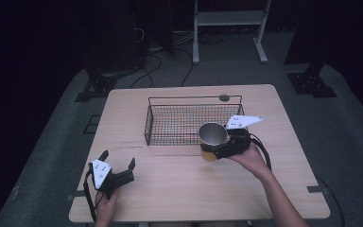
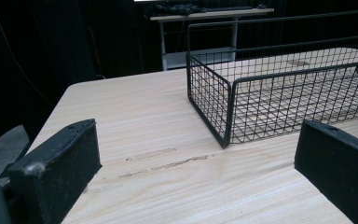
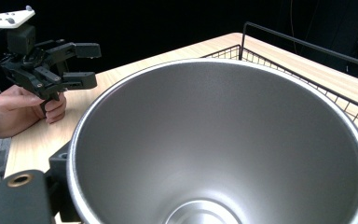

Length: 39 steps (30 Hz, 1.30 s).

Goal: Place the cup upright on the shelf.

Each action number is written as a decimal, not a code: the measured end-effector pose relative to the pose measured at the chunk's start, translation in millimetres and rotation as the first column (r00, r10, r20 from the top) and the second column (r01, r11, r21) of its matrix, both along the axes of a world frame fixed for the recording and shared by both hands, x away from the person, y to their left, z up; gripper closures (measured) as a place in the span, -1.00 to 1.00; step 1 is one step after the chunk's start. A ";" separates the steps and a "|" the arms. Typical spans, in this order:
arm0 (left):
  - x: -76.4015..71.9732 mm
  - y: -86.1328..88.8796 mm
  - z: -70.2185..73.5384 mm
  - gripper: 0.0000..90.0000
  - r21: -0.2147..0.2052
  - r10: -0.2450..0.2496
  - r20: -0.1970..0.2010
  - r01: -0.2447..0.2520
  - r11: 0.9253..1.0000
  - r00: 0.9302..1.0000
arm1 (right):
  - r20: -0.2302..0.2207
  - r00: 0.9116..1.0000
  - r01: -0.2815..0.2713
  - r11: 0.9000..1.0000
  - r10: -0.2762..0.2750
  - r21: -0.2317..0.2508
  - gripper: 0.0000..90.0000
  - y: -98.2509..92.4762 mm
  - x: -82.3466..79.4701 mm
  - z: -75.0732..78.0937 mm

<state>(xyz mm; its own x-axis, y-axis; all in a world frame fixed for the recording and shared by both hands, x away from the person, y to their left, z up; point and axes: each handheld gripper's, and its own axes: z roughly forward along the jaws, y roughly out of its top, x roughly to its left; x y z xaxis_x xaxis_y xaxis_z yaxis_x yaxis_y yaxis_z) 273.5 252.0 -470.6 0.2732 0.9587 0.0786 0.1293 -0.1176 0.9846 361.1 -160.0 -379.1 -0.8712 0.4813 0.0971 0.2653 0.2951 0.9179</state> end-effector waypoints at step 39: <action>0.5 0.6 0.0 -1.00 -0.008 0.003 -0.002 -0.003 1.000 1.000 | -0.050 0.996 0.067 0.998 -0.068 -0.020 -0.73 5.0 95.3 36.3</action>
